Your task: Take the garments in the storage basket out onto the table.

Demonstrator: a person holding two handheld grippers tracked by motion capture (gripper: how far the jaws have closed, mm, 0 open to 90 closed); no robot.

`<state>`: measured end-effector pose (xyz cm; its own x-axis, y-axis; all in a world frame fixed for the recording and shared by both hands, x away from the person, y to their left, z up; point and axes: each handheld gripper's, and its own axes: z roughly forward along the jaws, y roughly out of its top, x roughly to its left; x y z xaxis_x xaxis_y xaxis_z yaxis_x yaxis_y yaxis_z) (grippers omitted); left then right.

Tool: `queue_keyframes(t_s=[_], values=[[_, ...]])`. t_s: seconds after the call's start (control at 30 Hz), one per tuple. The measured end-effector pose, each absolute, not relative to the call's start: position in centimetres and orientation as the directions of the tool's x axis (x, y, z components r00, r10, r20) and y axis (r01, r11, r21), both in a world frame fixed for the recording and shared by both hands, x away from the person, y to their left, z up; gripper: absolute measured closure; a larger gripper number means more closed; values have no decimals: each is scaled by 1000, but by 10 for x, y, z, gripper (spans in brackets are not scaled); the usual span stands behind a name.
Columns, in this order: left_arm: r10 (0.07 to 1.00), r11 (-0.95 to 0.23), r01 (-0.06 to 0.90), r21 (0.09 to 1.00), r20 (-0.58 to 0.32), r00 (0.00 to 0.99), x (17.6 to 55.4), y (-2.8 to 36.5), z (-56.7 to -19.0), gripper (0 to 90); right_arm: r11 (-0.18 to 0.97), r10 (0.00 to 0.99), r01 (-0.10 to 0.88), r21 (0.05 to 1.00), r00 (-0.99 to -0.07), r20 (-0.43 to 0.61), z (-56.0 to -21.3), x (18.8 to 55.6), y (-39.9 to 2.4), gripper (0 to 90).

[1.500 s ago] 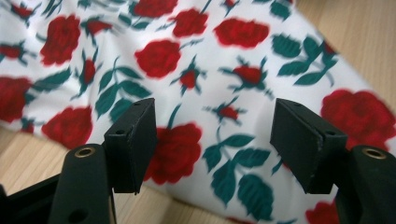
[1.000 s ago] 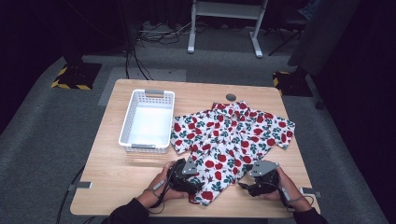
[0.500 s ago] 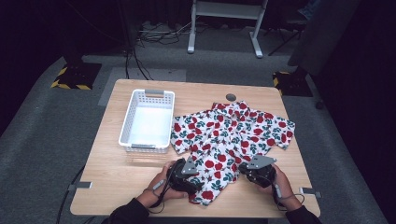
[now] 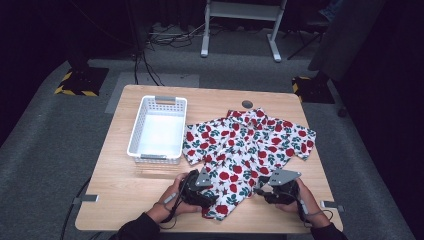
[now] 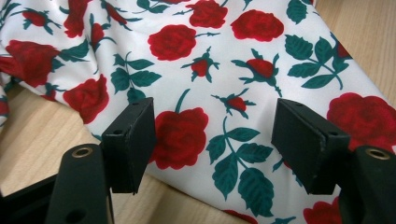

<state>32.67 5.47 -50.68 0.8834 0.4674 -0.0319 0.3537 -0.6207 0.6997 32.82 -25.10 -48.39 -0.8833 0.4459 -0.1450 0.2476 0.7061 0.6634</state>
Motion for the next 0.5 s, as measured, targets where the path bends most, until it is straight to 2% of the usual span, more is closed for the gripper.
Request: queue_keyframes(t_s=[0.1,0.27,0.33,0.43,0.47,0.5], values=[[456,-617,353,704,-46,889,324,51,-505,287,743,406,219,632,-899,-166,-489,326,-246,319],[401,-595,327,734,-81,913,313,42,-495,273,756,387,208,620,-907,-167,-494,326,-242,283],[371,-599,322,733,-103,923,308,34,-495,257,753,395,215,621,-903,-167,-494,326,-241,282],[350,-630,294,719,-75,934,299,22,-497,257,745,418,237,623,-894,-160,-495,328,-242,283],[345,-637,288,715,-70,936,298,20,-499,259,742,425,244,625,-891,-156,-495,329,-242,303],[332,-645,285,709,-76,940,299,18,-500,271,734,436,255,629,-887,-149,-495,331,-242,359]])
